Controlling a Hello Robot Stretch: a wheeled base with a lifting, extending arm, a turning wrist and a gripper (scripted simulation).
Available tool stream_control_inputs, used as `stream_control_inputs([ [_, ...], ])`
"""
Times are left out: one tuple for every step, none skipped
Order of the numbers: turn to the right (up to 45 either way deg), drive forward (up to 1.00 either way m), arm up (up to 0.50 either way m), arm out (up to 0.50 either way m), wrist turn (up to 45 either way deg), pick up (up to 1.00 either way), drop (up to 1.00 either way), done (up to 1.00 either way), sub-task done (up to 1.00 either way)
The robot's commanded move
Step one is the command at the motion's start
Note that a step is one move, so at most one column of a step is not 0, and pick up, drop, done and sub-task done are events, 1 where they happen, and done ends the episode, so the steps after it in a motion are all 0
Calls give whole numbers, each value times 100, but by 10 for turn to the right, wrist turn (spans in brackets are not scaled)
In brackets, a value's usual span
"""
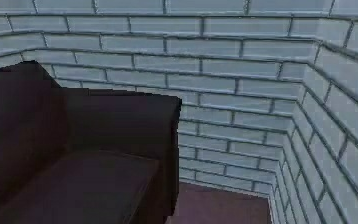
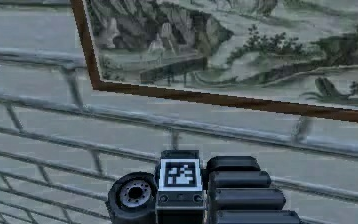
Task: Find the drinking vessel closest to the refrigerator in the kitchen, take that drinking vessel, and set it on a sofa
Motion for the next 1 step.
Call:
stream_control_inputs([
  [450, 0, 0, 0, 0, 0, 0, 0, 0],
])
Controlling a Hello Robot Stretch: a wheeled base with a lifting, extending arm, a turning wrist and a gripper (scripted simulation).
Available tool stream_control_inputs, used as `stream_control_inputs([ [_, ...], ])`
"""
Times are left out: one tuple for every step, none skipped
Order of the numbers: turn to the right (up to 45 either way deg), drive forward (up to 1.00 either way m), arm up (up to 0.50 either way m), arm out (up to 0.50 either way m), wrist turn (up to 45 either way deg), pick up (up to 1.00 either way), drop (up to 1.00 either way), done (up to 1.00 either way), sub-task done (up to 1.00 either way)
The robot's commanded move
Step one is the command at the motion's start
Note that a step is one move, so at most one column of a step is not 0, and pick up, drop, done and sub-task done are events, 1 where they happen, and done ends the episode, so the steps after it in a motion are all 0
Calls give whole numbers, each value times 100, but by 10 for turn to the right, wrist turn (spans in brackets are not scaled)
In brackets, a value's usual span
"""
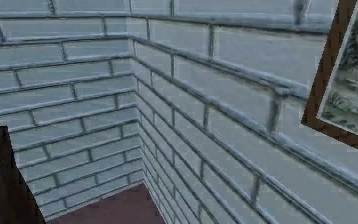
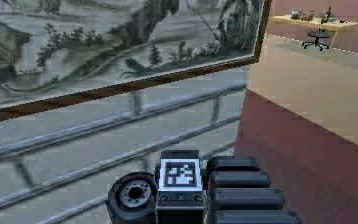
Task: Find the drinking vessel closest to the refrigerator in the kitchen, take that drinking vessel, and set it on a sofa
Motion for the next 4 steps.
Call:
stream_control_inputs([
  [450, 0, 0, 0, 0, 0, 0, 0, 0],
  [420, 0, 0, 0, 0, 0, 0, 0, 0],
  [450, 0, 0, 0, 0, 0, 0, 0, 0],
  [150, 0, 0, 0, 0, 0, 0, 0, 0],
])
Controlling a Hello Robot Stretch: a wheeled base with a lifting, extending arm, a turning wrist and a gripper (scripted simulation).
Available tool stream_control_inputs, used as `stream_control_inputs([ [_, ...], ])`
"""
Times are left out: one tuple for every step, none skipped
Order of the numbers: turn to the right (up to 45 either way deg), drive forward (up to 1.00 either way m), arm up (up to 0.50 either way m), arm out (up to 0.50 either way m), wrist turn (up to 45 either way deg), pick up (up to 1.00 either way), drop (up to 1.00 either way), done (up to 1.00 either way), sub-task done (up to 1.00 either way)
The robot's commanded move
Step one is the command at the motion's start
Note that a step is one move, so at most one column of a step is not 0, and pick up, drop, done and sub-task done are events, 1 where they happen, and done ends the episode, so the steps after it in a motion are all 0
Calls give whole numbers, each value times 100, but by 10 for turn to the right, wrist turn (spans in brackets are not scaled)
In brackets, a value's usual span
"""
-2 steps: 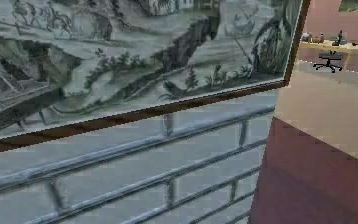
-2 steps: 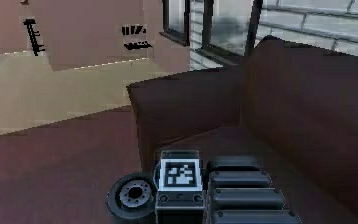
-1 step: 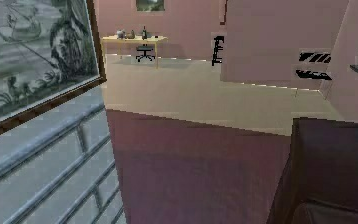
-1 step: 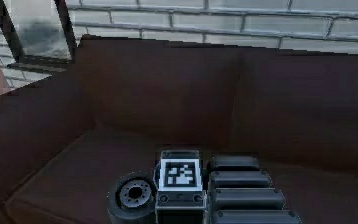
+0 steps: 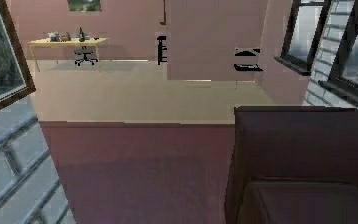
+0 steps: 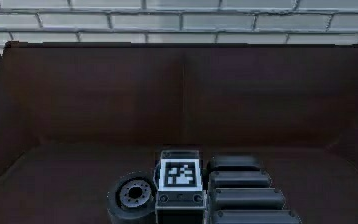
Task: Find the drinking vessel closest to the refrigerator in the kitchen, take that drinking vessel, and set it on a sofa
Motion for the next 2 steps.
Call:
stream_control_inputs([
  [0, 15, 0, 0, 0, 0, 0, 0, 0],
  [450, 0, 0, 0, 0, 0, 0, 0, 0],
])
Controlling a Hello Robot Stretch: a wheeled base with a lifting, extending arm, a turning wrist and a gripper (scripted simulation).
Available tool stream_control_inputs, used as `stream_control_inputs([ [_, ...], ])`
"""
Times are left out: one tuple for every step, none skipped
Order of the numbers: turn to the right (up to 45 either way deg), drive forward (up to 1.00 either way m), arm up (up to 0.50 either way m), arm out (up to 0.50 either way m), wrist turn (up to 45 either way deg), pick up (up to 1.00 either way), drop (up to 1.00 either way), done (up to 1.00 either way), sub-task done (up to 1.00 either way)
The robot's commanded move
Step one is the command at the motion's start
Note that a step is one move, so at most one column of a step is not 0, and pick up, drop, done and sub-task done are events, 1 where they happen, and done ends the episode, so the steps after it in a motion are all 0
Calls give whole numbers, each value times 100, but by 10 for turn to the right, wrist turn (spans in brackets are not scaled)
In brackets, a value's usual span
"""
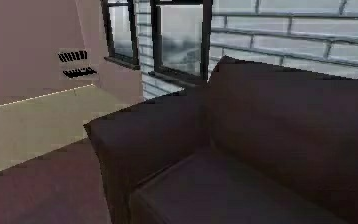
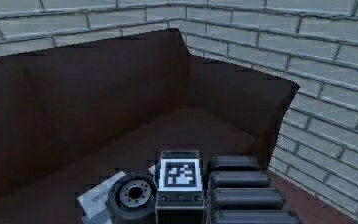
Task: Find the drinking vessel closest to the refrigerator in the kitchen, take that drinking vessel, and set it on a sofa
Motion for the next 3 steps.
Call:
stream_control_inputs([
  [450, 0, 0, 0, 0, 0, 0, 0, 0],
  [90, 0, 0, 0, 0, 0, 0, 0, 0],
  [-450, 0, 0, 0, 0, 0, 0, 0, 0],
])
